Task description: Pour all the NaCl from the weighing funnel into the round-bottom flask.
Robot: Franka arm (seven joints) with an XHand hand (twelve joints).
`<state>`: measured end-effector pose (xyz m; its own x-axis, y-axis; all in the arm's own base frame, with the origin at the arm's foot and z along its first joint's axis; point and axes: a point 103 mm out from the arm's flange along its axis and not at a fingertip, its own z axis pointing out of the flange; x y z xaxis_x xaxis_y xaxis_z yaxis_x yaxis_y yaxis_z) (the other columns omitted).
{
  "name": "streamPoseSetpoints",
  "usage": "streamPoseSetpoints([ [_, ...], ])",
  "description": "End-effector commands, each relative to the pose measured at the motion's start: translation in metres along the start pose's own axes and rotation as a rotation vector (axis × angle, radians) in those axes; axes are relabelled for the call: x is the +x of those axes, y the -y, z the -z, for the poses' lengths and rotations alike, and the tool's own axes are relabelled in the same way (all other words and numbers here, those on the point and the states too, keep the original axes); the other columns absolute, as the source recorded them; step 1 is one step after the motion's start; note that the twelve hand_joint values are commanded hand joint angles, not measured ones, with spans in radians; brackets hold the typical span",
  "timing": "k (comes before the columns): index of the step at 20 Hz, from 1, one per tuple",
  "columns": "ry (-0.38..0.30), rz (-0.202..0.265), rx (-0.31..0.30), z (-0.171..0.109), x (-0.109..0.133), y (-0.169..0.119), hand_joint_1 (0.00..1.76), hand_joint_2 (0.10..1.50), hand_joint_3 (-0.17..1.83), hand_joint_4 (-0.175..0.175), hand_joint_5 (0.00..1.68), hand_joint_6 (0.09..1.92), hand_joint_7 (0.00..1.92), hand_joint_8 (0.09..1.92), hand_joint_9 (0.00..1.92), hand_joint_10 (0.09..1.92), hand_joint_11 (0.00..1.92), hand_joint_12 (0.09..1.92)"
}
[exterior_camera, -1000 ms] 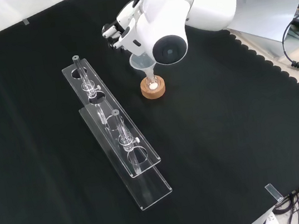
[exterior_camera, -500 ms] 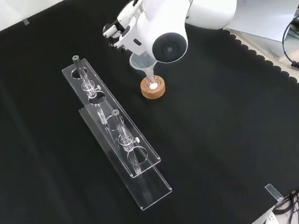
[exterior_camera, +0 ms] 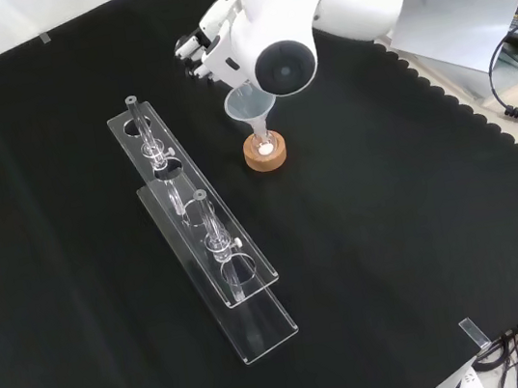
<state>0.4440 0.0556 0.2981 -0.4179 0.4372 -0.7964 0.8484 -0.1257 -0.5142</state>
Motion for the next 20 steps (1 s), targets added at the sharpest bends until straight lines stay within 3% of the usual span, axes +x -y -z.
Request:
streamPoseSetpoints([
  [1,-0.050,0.001,-0.027,-0.012,-0.006,0.000,1.09,0.64,0.85,0.175,1.11,1.04,0.52,0.66,0.80,0.53,0.48,1.29],
  [9,-0.085,0.010,-0.080,-0.023,-0.010,-0.002,1.09,0.64,0.85,0.175,1.11,1.05,0.60,0.65,0.85,0.52,0.52,1.27],
  [20,-0.155,0.015,-0.132,-0.045,-0.018,-0.006,1.10,0.64,0.85,0.112,1.11,1.04,0.85,0.66,1.02,0.49,0.64,1.20],
])
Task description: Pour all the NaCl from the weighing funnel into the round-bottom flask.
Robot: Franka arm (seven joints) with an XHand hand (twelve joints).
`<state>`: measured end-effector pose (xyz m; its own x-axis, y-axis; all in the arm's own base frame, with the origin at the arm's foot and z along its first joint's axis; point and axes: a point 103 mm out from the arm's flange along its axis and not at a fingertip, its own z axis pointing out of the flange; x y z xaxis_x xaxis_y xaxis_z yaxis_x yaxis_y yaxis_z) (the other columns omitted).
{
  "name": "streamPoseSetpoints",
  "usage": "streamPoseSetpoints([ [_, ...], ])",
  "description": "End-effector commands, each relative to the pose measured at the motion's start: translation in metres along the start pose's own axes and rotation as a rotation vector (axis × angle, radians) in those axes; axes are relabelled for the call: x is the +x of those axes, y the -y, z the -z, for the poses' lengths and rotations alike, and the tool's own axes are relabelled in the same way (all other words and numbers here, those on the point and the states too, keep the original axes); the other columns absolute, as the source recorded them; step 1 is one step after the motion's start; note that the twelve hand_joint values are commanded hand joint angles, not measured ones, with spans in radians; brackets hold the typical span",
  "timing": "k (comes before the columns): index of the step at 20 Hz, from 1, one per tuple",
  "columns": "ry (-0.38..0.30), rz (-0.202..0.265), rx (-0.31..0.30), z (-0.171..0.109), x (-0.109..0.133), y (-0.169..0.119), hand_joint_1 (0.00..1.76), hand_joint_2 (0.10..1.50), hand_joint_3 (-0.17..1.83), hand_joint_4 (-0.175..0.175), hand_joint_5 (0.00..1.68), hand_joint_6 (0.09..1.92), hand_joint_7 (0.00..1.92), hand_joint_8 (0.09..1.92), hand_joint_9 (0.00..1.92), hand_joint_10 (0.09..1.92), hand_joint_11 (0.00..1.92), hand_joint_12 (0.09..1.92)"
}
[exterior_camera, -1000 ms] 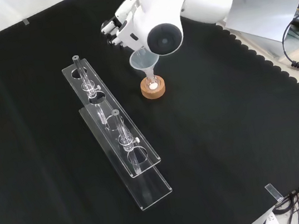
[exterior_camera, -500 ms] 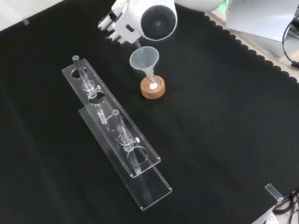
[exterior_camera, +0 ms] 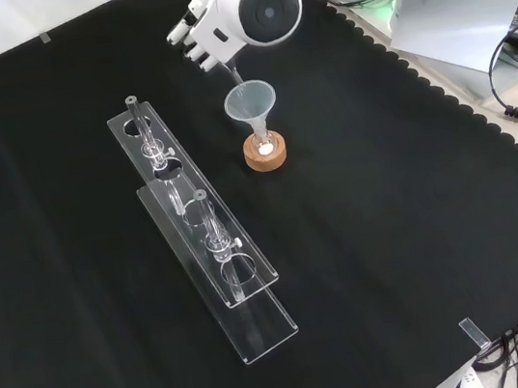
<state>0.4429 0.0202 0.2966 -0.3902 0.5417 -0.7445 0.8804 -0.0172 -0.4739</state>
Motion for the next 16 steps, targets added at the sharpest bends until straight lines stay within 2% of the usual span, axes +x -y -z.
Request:
streamPoseSetpoints([
  [1,-0.042,0.005,-0.014,-0.015,-0.007,-0.001,1.10,0.64,0.84,0.110,1.11,1.04,0.86,0.66,1.03,0.49,0.65,1.20],
  [5,-0.082,0.002,-0.025,-0.024,-0.014,-0.002,1.11,0.64,0.84,0.099,1.11,1.04,0.87,0.67,1.04,0.48,0.67,1.18],
  [11,-0.223,0.006,-0.049,-0.037,-0.026,-0.003,1.11,0.64,0.84,0.094,1.12,1.03,0.87,0.67,1.05,0.48,0.69,1.17],
  [16,-0.284,0.009,-0.054,-0.046,-0.030,-0.005,1.11,0.64,0.84,0.093,1.12,1.03,0.87,0.67,1.05,0.48,0.69,1.17],
])
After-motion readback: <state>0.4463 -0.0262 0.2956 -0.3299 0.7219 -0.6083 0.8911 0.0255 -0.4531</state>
